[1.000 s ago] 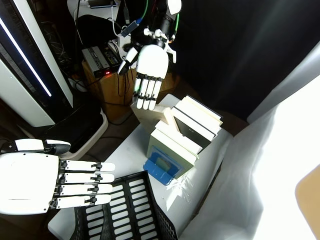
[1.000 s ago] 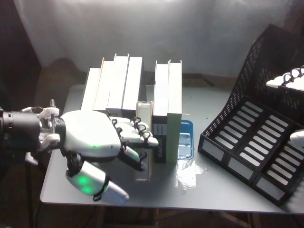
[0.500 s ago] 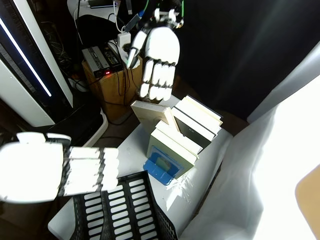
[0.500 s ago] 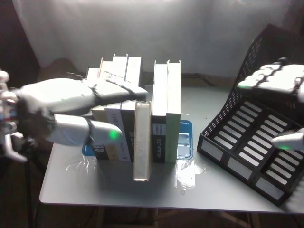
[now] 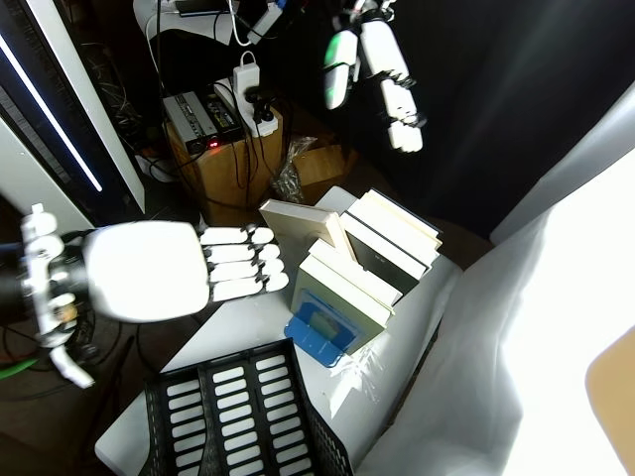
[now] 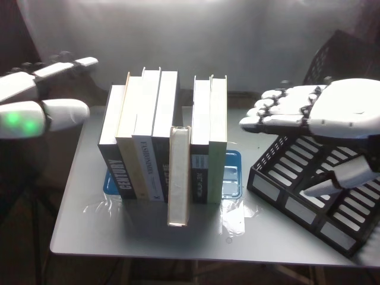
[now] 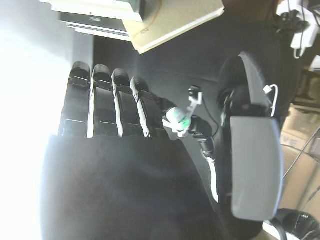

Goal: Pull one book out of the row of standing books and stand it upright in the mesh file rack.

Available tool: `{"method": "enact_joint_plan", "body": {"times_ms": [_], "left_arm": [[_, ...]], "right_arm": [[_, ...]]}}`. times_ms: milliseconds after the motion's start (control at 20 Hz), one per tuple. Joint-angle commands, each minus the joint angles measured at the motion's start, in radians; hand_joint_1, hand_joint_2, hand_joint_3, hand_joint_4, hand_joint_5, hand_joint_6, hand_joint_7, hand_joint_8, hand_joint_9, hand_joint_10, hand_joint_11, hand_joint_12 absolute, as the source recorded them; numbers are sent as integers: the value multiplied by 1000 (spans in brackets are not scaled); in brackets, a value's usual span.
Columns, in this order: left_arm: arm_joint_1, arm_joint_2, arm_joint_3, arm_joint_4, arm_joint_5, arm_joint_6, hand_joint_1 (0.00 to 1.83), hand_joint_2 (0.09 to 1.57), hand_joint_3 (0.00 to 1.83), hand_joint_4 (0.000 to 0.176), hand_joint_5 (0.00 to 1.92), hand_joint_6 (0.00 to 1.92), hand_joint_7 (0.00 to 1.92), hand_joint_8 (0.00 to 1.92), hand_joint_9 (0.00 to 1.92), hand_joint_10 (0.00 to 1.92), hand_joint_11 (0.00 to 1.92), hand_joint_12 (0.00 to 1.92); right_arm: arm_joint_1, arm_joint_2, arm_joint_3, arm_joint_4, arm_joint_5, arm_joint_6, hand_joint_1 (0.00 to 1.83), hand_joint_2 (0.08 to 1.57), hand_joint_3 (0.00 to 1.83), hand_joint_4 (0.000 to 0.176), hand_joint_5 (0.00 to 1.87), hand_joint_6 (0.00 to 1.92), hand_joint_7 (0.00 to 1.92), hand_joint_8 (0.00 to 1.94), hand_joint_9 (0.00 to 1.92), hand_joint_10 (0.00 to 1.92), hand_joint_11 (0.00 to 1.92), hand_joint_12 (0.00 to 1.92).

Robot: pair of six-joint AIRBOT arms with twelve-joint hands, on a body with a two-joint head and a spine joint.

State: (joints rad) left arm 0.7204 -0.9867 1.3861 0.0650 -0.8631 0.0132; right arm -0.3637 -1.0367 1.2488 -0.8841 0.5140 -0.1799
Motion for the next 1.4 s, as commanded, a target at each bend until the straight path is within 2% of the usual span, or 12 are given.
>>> {"method": "enact_joint_plan", "body": {"times_ms": [0, 50, 300, 350, 400, 800, 900, 1050, 1100, 1200, 1300, 1350], "left_arm": [[2, -1, 10, -50, -124, -5, 132, 1322, 0, 43, 0, 0, 0, 0, 0, 0, 0, 0], [7, -6, 19, -66, -124, -5, 201, 1318, 0, 58, 0, 0, 0, 0, 0, 0, 0, 0], [16, -28, 64, -133, -122, -5, 237, 1301, 0, 90, 0, 0, 0, 0, 0, 0, 0, 0], [17, -31, 69, -139, -118, -5, 273, 1299, 0, 70, 0, 0, 0, 0, 0, 0, 0, 0], [19, -37, 81, -147, -106, -5, 289, 1288, 0, 82, 0, 0, 0, 0, 0, 0, 0, 0], [49, -53, 108, -227, -137, -5, 440, 1310, 1, 44, 0, 0, 0, 0, 0, 0, 0, 0], [52, -53, 109, -244, -153, -5, 406, 1302, 0, 61, 0, 0, 0, 0, 0, 0, 0, 0], [67, -53, 112, -312, -199, -5, 376, 1312, 3, 54, 0, 0, 0, 0, 0, 0, 0, 0], [71, -52, 113, -331, -210, -5, 387, 1304, 0, 66, 0, 0, 0, 0, 0, 0, 0, 0], [75, -51, 115, -362, -229, -5, 382, 1312, 2, 55, 0, 0, 0, 0, 0, 0, 6, 3], [80, -48, 116, -378, -242, -5, 390, 1314, 3, 64, 0, 0, 0, 0, 0, 0, 0, 0], [84, -48, 115, -386, -249, -5, 374, 1327, 8, 96, 0, 0, 0, 0, 0, 0, 0, 0]], "right_arm": [[22, 5, 7, 5, 60, 18, 780, 1015, 0, 0, 0, 0, 0, 0, 0, 0, 0, 0], [38, -4, 11, -23, 51, 30, 876, 980, 0, 0, 0, 0, 0, 0, 0, 0, 0, 0], [126, -80, 58, -302, 0, 187, 871, 913, 0, 0, 0, 0, 0, 0, 0, 0, 0, 0], [138, -90, 63, -340, -4, 208, 814, 936, 0, 0, 0, 0, 0, 0, 0, 0, 0, 0], [158, -111, 75, -400, -9, 241, 816, 944, 0, 0, 0, 0, 0, 0, 0, 0, 0, 0], [200, -230, 156, -525, -13, 280, 794, 949, 0, 0, 0, 0, 0, 0, 0, 0, 0, 0], [205, -252, 170, -546, -14, 280, 795, 932, 0, 0, 0, 0, 0, 0, 0, 0, 0, 0], [213, -278, 184, -570, -22, 280, 772, 929, 0, 9, 0, 0, 0, 0, 0, 0, 0, 0], [214, -284, 187, -576, -23, 280, 779, 926, 0, 6, 0, 0, 0, 0, 0, 0, 0, 0], [216, -298, 194, -591, -25, 280, 743, 944, 0, 3, 0, 0, 0, 0, 0, 0, 0, 0], [223, -316, 202, -607, -26, 280, 743, 951, 2, 5, 0, 0, 0, 0, 0, 0, 0, 0], [227, -323, 205, -614, -27, 280, 701, 971, 11, 32, 0, 0, 0, 0, 0, 0, 0, 0]]}}
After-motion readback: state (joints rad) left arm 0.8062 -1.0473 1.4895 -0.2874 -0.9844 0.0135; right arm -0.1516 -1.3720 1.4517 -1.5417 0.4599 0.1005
